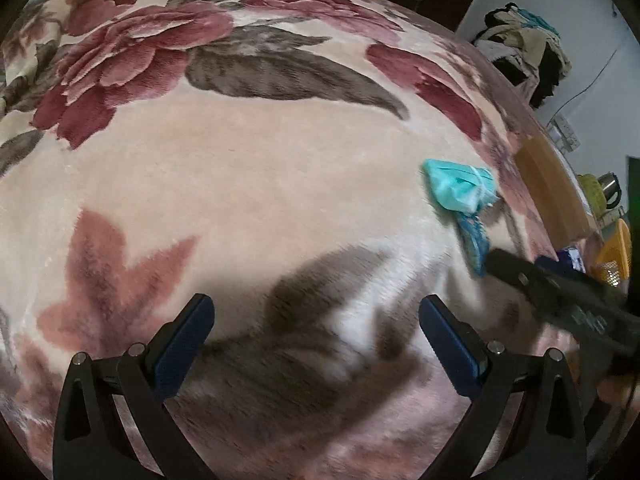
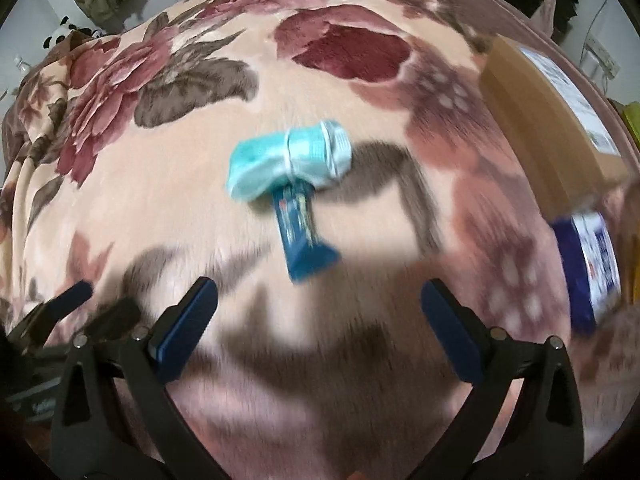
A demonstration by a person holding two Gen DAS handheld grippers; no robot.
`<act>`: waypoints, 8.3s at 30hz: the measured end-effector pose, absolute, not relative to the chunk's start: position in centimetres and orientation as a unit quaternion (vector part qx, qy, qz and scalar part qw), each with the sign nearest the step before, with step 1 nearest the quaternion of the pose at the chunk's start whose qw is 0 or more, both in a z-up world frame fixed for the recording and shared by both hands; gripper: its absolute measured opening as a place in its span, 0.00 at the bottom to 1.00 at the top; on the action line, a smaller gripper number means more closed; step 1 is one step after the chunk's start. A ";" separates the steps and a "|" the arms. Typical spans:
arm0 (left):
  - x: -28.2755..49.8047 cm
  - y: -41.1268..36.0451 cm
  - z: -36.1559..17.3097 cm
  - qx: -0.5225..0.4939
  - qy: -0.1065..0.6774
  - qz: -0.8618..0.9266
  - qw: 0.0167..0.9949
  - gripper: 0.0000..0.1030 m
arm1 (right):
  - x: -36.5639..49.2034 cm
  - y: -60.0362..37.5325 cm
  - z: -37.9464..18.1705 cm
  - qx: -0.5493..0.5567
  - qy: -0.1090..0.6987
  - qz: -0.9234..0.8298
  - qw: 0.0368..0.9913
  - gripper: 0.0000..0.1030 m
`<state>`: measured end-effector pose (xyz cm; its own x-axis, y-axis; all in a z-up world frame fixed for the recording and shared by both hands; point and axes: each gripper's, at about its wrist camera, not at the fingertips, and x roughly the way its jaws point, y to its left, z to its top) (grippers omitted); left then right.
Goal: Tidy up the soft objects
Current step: 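Grasp the blue face mask with the left gripper while the right grasps the blue snack packet, then lift the mask and snack packet and carry them over the basket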
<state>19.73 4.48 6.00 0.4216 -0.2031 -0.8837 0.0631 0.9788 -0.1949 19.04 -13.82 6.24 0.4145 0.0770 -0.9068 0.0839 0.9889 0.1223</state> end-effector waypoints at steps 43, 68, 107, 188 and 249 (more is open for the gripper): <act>21.4 -6.0 3.8 0.049 0.552 -0.198 0.809 0.39 | 16.3 -20.9 3.8 0.161 0.534 -0.009 0.830 0.24; 7.5 -2.5 5.6 -0.042 0.584 -0.104 0.804 0.39 | 5.0 -16.7 5.5 0.145 0.565 0.020 0.812 0.24; 4.6 -7.2 11.9 -0.017 0.544 -0.113 0.831 0.39 | 0.9 -20.0 11.7 0.154 0.510 0.021 0.846 0.24; 5.8 -20.0 20.6 0.047 0.469 -0.187 0.862 0.39 | 0.5 -30.4 19.3 0.178 0.425 -0.025 0.887 0.24; 5.6 -38.6 22.1 0.122 0.452 -0.304 0.830 0.39 | -2.9 -44.6 20.5 0.209 0.394 -0.161 0.880 0.24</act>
